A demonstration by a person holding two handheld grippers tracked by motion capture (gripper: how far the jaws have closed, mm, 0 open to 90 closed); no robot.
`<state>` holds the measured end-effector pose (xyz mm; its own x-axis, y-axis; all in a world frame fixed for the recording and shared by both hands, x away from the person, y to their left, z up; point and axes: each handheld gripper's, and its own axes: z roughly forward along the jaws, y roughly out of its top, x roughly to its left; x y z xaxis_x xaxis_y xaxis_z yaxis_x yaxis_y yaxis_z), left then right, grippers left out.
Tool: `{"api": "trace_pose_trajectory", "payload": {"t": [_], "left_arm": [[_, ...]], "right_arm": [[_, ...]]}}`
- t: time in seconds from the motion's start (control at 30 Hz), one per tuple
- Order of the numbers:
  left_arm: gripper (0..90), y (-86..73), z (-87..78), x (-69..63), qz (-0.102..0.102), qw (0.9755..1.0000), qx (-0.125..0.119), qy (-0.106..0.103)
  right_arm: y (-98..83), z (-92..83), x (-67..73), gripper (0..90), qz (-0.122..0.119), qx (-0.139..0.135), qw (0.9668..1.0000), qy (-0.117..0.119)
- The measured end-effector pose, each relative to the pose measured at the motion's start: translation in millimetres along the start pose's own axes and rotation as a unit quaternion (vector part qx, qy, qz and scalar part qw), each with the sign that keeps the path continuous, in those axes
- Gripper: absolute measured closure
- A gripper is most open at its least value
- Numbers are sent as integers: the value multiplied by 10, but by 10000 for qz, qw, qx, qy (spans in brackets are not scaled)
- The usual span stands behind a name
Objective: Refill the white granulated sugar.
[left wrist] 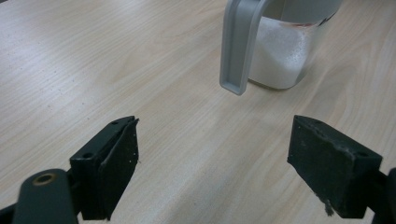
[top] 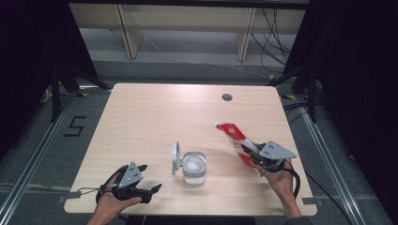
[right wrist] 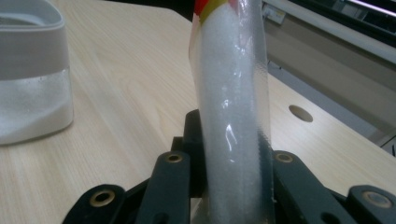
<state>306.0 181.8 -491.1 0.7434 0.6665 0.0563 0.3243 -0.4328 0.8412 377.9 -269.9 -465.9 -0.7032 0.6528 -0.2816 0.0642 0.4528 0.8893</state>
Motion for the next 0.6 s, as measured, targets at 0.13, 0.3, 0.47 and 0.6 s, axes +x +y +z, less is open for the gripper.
{"api": "trace_pose_trajectory", "payload": {"t": [0.13, 0.3, 0.47, 0.6], "left_arm": [[158, 1, -6, 7, 28, 10000, 45, 16], [158, -4, -3, -16, -149, 9999, 14, 8], [158, -7, -2, -14, -176, 9998, -2, 9], [158, -7, -14, 4, -74, 9999, 95, 18]], "right_arm": [[-46, -30, -32, 775, 53, -140, 9999, -84], [-74, -78, -30, 768, 103, -94, 9999, -102], [-81, -145, -19, 761, 114, 88, 9998, -138], [-89, -196, -16, 758, 115, 87, 9996, -257]]}}
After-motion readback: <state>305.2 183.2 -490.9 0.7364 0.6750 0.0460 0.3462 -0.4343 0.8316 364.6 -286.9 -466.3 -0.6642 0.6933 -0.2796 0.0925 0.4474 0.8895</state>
